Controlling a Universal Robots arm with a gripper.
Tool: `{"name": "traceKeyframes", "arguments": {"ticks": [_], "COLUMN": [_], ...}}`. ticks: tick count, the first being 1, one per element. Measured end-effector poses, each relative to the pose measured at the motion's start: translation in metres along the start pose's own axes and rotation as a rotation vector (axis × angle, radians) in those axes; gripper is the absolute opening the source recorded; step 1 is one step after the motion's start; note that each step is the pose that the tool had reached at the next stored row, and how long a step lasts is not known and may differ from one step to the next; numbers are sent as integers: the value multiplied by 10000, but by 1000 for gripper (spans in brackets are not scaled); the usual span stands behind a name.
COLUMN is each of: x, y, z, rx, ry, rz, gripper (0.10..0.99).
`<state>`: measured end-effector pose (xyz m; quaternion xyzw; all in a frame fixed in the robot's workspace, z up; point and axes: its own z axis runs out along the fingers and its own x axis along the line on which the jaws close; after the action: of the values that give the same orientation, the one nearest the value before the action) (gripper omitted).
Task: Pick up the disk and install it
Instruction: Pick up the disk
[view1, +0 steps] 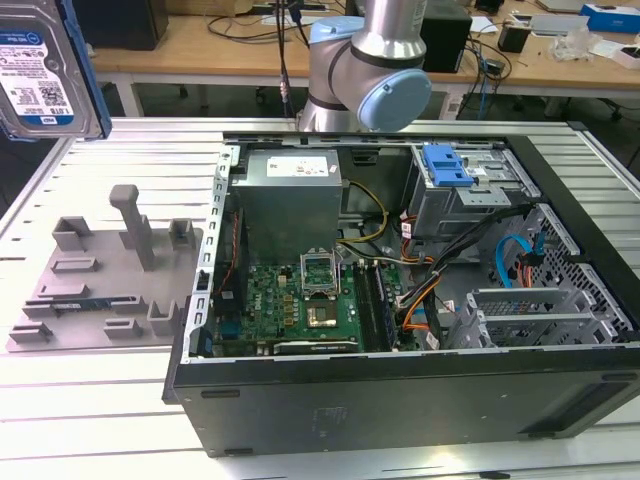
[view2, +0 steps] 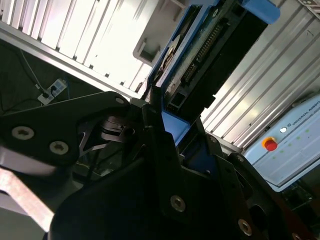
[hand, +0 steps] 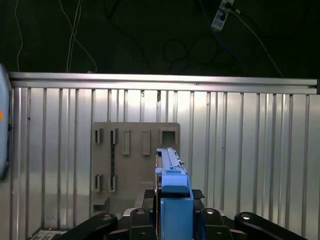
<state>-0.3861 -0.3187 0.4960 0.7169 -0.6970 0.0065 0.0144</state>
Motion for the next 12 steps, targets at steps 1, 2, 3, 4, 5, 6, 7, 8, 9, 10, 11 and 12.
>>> {"name": "traceKeyframes", "arguments": {"ticks": [1,2,3,4,5,6,7,8,9,10,11,12], "x": [17,36,50,77,94,106,128,155,190,210,235,248], "y": [-40,-81,-115,-179,-223,-253,-315,-398,-510,-577,-655,-698], "z": [0,0,1,0,0,0,1,0,-1,0,-1,-1], "rx": [1,1,1,0,-1,0,1,0,0,0,0,0], "ry": [0,0,0,1,1,0,0,0,1,0,0,1], "rz": [0,-2,-1,1,0,-1,0,1,-1,1,-2,-1], "gripper": [369,369,369,369,369,369,369,369,369,369,369,369]}}
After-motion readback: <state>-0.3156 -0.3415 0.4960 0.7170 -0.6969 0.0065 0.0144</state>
